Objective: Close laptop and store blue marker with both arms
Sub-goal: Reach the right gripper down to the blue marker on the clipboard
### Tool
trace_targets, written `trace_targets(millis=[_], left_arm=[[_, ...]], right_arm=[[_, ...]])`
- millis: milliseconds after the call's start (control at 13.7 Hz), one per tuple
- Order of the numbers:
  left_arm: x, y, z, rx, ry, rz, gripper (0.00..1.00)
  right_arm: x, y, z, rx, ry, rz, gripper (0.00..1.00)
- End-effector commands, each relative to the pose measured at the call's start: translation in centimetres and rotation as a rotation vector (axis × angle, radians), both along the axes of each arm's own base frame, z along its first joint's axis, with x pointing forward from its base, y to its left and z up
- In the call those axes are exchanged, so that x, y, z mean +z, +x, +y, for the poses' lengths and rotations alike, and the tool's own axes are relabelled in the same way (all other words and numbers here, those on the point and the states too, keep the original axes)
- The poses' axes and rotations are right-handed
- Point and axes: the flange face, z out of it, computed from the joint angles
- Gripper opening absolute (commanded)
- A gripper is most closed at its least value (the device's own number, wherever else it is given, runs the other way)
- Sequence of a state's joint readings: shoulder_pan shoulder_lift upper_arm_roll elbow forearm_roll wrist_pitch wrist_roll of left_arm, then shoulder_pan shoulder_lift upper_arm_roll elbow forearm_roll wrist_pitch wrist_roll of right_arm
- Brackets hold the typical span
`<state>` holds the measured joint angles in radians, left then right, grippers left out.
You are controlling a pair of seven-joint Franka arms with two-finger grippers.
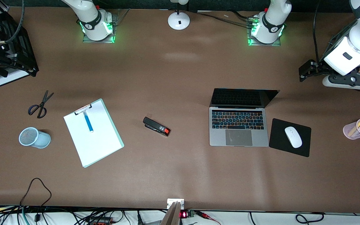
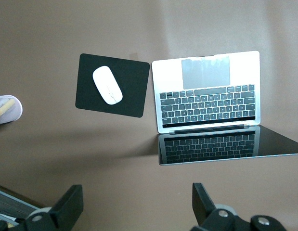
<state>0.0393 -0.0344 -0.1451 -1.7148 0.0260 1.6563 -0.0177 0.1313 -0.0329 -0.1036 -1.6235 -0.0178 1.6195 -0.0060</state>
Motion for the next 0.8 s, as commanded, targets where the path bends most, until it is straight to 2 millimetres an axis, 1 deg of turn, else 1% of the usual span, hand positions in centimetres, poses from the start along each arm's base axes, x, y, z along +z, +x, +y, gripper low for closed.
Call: trace_targets(millis=[0,146,220,293,366,512,732], left_arm=[[0.7,0.4,-0.1,-0.014,0.005,-0.008,1.0],[0.7,0.4,-0.3,-0.015,0.005,-0.008,1.0],[0.7,0.4,-0.3,-0.015,0.005,-0.008,1.0],[0.7,0.4,-0.3,-0.015,0.005,-0.008,1.0],[0.8,0.4,-0.2,-0.015,0.006,-0.009,1.0],[0.8,0.4,-0.3,-0.011,0.006,-0.01,1.0],[0.5,0.5,-0.5,-0.01,0.009,-0.006,1.0]], right_arm=[[0.3,0.0,0.2,0.01,0.013,0.009,1.0],[0.1,0.2,0.2,0.01,0.011,0.011,1.0],[-0.5,0.4,0.1,0.009,0.01,0.021,1.0],[-1.4,1.0,0.2,0.009,0.008,0.037,1.0],[-2.8,1.6,0.3,0.025,0.005,0.057,1.0],[-6.1,3.3,0.5,0.065,-0.001,0.1,1.0],[-12.8,6.0,0.8,0.156,-0.007,0.123,1.0]])
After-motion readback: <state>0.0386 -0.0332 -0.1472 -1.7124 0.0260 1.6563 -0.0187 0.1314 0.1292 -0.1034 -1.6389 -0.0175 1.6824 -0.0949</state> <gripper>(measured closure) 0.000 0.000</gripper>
